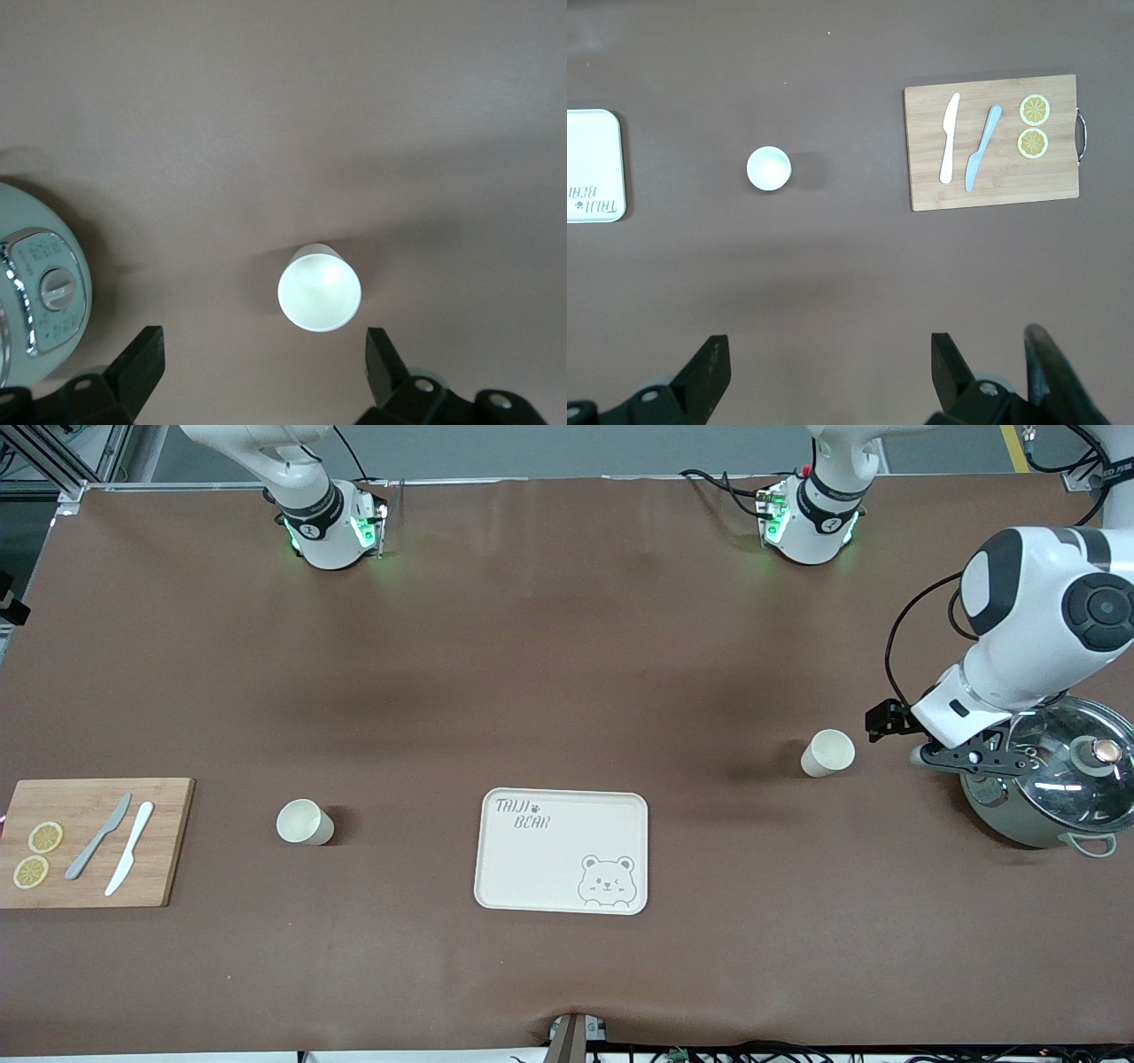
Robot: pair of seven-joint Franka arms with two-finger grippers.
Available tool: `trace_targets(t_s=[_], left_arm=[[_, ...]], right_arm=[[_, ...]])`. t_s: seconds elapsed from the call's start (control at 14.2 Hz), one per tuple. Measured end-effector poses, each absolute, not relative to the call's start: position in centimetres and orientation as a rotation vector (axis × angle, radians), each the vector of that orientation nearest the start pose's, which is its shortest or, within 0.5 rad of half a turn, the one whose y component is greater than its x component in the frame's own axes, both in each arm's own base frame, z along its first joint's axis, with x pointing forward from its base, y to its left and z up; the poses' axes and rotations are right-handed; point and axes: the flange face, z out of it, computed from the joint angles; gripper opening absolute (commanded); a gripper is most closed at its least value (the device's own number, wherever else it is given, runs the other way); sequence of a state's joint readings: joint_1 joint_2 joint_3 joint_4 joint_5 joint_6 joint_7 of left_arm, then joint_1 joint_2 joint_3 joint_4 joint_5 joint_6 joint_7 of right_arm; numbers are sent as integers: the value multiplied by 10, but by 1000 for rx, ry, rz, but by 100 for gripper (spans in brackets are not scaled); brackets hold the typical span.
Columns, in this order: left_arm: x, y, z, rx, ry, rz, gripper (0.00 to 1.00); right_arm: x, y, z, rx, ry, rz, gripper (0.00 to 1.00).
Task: Place white IKEA cup upright on tray with both arms
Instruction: 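Lower the left gripper around the white cup and close it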
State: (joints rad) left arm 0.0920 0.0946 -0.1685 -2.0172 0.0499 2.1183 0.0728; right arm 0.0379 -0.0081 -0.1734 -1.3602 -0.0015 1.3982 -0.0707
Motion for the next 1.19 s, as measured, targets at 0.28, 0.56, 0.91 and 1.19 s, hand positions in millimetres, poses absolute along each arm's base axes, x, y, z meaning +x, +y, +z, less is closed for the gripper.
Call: trace_targets(t_s=[0.28, 0.56, 0.91, 1.19], left_arm=[[557, -34, 366, -3107, 267, -10, 100], [542, -30, 333, -3112, 262, -17, 100], [540, -31, 301, -3123, 265, -12, 100], [545, -32, 274, -3135, 267, -32, 100]], right_arm=[[525, -72, 711, -3144, 102, -72, 100], [525, -72, 711, -3144, 102, -72, 100], [525, -72, 711, -3144, 102, -72, 100], [525, -69, 710, -3144, 92, -72, 100]])
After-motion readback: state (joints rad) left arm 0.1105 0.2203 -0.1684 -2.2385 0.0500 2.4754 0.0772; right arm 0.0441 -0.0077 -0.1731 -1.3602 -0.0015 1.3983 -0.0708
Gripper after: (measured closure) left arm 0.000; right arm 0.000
